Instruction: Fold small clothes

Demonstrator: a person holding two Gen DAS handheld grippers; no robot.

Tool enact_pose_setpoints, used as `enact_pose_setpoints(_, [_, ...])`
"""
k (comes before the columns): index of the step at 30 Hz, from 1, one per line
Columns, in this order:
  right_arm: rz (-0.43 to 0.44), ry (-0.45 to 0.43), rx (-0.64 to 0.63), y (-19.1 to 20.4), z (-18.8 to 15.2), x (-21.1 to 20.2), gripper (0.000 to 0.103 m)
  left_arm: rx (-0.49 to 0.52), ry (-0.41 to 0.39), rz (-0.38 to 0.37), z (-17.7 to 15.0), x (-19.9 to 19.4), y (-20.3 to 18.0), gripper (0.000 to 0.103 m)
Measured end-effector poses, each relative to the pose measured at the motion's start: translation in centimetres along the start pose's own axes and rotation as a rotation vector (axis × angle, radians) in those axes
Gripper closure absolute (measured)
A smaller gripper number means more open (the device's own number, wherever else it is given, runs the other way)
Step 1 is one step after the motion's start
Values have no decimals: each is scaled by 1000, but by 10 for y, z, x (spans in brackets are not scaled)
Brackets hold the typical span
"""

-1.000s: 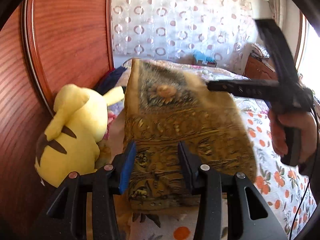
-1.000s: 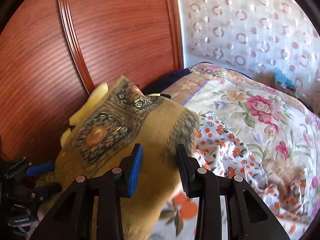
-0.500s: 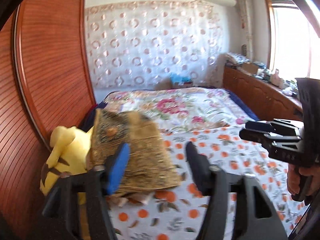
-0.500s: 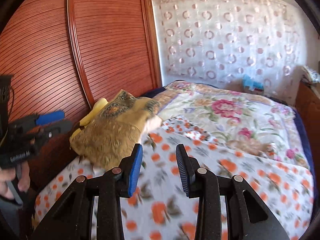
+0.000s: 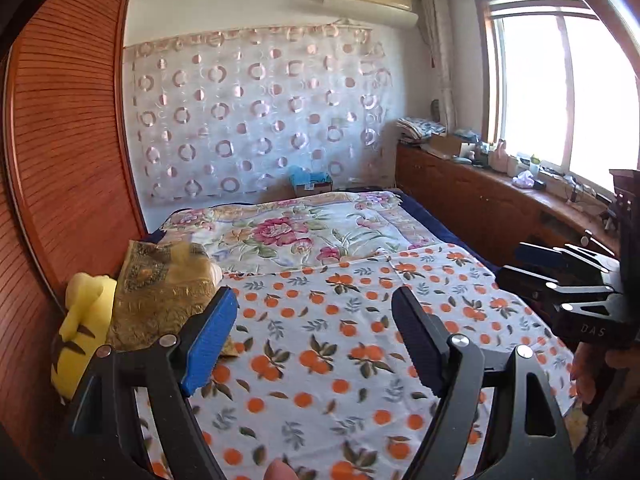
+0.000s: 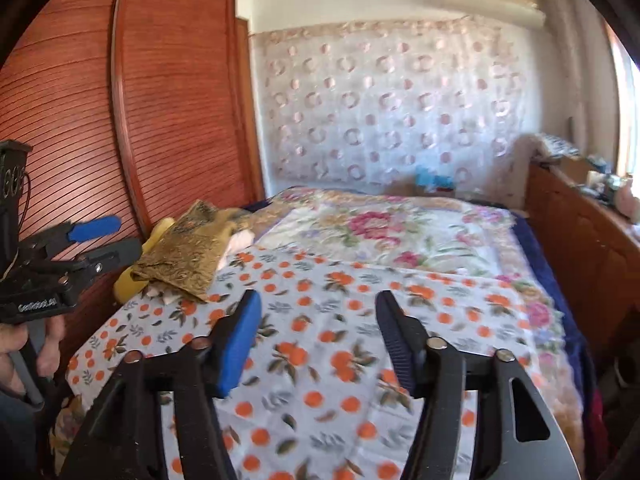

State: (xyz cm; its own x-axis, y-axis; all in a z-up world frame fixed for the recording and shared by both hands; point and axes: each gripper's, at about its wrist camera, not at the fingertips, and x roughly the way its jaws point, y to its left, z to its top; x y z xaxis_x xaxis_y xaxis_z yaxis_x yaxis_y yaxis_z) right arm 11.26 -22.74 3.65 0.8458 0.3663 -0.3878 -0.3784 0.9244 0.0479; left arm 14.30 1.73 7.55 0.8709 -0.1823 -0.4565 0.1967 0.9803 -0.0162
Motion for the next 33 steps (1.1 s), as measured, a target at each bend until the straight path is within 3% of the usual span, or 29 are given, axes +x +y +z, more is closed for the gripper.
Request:
enact_pose_setpoints(9, [-88, -54, 73, 11, -27, -55, 35, -25, -6, 8, -17, -27, -26, 23])
enact_pose_setpoints(20, [-134, -64, 83, 36, -37, -58, 35, -30, -23, 61, -25, -34, -29, 23])
enact_pose_setpoints(33, [-140, -69, 78, 20, -45, -61, 35, -44, -27, 73, -25, -33, -27, 23])
